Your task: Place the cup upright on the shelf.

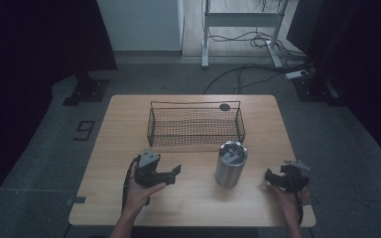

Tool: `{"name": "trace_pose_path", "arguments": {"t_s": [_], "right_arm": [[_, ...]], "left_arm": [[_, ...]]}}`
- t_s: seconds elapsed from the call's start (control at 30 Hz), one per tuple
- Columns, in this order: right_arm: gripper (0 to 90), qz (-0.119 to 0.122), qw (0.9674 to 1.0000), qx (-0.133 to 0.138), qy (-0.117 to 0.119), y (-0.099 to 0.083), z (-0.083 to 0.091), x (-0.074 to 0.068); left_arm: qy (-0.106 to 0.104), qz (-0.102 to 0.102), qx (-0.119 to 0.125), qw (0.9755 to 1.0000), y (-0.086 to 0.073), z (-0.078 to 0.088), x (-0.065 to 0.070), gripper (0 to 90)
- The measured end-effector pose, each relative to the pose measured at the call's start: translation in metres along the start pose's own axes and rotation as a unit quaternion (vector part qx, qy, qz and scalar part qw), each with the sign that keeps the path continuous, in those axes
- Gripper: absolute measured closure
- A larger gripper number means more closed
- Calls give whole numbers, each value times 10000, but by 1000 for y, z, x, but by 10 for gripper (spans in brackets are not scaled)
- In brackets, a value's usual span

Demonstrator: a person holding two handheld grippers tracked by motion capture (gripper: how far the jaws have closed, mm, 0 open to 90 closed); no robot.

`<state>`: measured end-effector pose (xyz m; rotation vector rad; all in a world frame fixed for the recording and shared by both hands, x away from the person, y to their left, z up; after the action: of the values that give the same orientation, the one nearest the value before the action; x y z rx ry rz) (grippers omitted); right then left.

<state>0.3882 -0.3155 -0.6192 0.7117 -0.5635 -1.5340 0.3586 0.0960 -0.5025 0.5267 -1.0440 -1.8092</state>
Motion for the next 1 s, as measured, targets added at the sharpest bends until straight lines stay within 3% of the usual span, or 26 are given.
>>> {"name": "trace_pose_path", "arguments": {"t_s": [0.87, 1.0], "right_arm": [[32, 5, 10000, 6, 2, 0, 0, 0], [32, 5, 10000, 7, 2, 0, 0, 0]], "left_arm": [[-396, -271, -169, 9987, 3, -18, 41, 112], [-583, -243, -218, 9978, 2, -22, 49, 113]]}}
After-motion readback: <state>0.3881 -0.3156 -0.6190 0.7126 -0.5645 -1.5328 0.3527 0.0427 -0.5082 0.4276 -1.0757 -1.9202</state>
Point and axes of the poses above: each handheld gripper's, and its own axes: z roughly backward along the jaws, y roughly out of its top, x roughly to its right, the point moved 9 cm from there along -z, roughly forward along the jaws, and after that the axes turned 8 degrees about y, right-handed, at the moved point
